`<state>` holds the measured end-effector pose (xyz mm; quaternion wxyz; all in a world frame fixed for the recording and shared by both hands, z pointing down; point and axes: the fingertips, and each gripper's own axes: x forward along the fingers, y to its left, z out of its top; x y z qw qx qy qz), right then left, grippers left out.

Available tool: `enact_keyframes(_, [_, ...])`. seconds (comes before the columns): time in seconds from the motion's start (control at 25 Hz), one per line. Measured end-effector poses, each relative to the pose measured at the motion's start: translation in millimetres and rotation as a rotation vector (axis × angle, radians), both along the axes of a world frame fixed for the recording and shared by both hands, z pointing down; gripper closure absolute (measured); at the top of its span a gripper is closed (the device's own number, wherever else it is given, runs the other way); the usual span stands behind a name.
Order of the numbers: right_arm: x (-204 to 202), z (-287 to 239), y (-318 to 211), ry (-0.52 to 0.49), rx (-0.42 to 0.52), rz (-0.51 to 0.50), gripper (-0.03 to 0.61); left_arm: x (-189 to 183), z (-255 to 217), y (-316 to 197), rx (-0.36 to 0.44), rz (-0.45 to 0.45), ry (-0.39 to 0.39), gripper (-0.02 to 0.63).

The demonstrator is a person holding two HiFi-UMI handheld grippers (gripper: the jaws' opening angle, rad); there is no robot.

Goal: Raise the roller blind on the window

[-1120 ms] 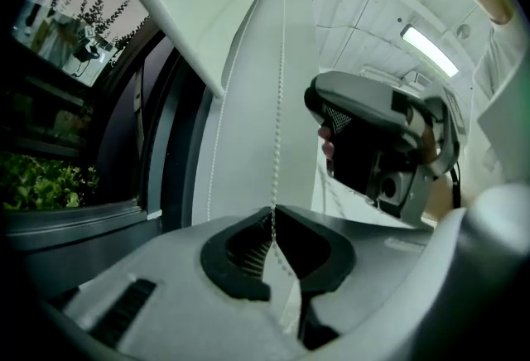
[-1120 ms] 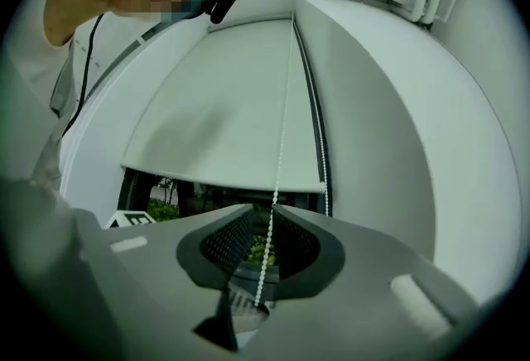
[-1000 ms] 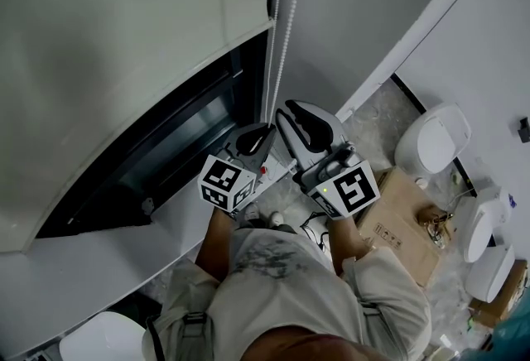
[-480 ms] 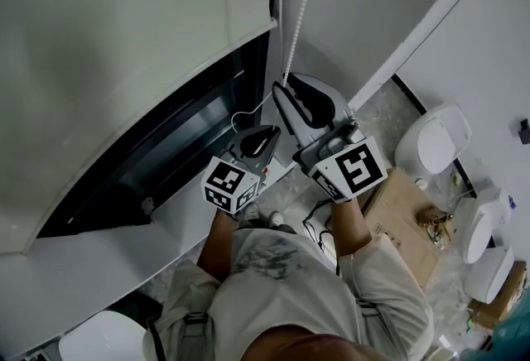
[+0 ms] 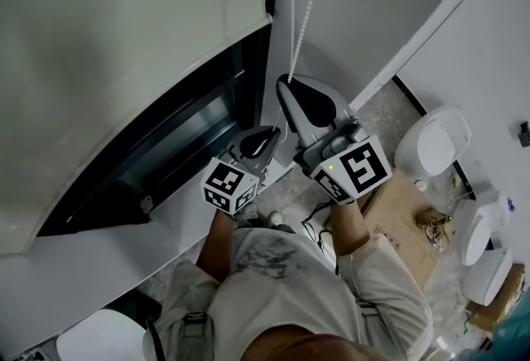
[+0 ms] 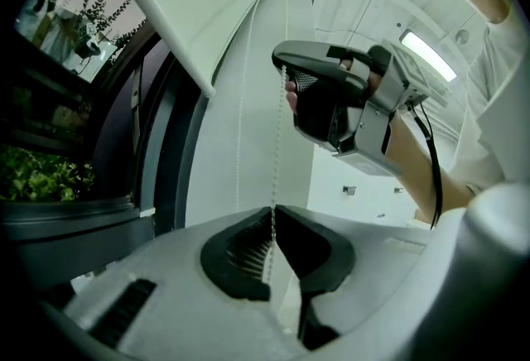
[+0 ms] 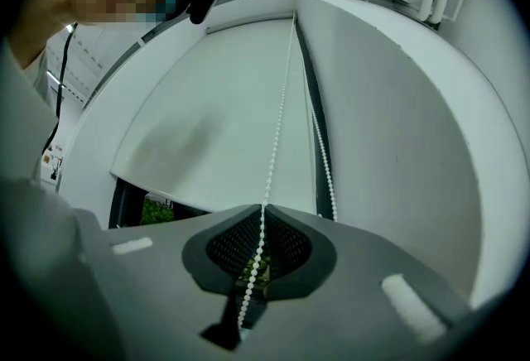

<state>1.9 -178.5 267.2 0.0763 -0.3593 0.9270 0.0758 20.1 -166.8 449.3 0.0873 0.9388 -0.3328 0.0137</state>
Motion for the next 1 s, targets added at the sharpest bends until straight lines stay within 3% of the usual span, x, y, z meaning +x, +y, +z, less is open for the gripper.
enact_keyframes(0.2, [1, 3, -1, 0.002, 0.008, 0.016, 0.56, -1, 2, -2, -0.008, 0.006, 0.021, 0.592])
enact_keyframes(1.0, [0, 81, -2, 0.075, -0.106, 0.063, 0.56, 0, 80, 7, -0.144, 0.021, -0.055, 0.592])
